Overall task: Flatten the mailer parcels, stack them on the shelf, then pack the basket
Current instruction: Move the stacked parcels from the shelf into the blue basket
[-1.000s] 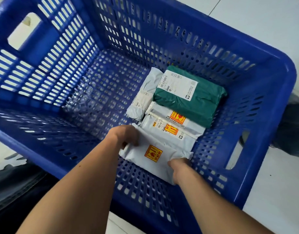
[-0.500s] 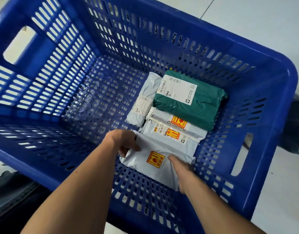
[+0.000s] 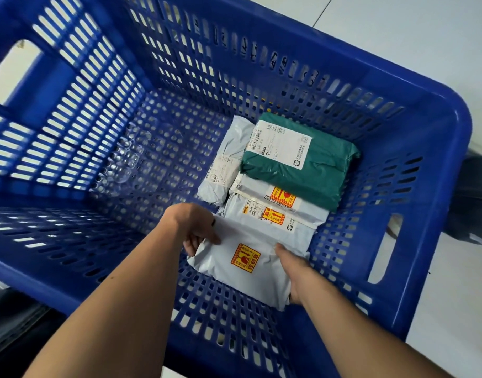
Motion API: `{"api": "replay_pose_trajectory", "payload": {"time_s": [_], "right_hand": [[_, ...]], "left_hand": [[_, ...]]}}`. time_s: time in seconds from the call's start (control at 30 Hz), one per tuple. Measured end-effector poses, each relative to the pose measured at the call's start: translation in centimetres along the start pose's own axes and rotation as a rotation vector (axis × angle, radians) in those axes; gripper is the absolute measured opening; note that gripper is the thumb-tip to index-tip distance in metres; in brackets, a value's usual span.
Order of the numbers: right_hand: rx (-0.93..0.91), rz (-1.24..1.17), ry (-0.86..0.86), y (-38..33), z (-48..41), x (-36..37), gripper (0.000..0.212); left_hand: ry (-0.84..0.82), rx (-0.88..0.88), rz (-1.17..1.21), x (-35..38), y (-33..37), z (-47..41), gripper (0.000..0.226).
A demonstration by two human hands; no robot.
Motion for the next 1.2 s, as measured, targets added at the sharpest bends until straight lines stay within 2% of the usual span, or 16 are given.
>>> {"api": "replay_pose_trajectory", "payload": {"time_s": [0.3,0.43,0.57,0.77,0.83,0.9,1.0,1.13,1.2], "right_hand": [[0.043,0.101,-0.08,0.7,-3.7,0.6,0.091],[0.06,0.091,-0.069,-0.5,-0.9,-0.2,0.073],[0.012,0.13,-0.073,-0.3,-1.4,-0.2,0.071],[0.003,0.063,-0.005,-0.5,-0.7,-0.2,0.069],[-0.027,0.017,0.007,-0.1,-1.5,0.4,0.075],[-0.073,-0.004,0.025,0.8,-4.4,1.0,0.09],[-0.043,-0.028,0.004,2.6,-8.0,2.0,0.106],[-0.012,-0.073,-0.044,2.2,-6.8,2.1,0.08],[-0.02,-0.062,-0.022,1.3,-6.1,1.9,0.079]], "left_hand": [[-0.051,-0.033,-0.048,-0.3,0.7,0.2,0.057],[-0.051,-0.039,-0.058,-0.5,0.7,0.1,0.056],[-0.037,-0.02,-0.067,-0.5,0.8,0.4,0.055],[0.028,0.049,-0.066,0.3,0.6,0.3,0.047],[0.087,0.083,-0.075,0.7,0.3,0.1,0.04],[0.101,0.11,-0.101,1.1,0.2,-0.2,0.035],[0.094,0.123,-0.089,1.3,0.2,-0.6,0.028],[0.123,0.104,-0.075,1.4,0.5,-1.1,0.026],[0.176,0.12,-0.097,1.4,0.8,-0.9,0.023]]}}
Point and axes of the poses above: each hand's wrist, its own z-axis away from the middle knuckle, its own x-axis out of the palm, y = z × x, the point moved 2 cm from there along -z, towards the middle knuckle, and after that the axes turned 8 degrees about y, right-handed, at the moved point
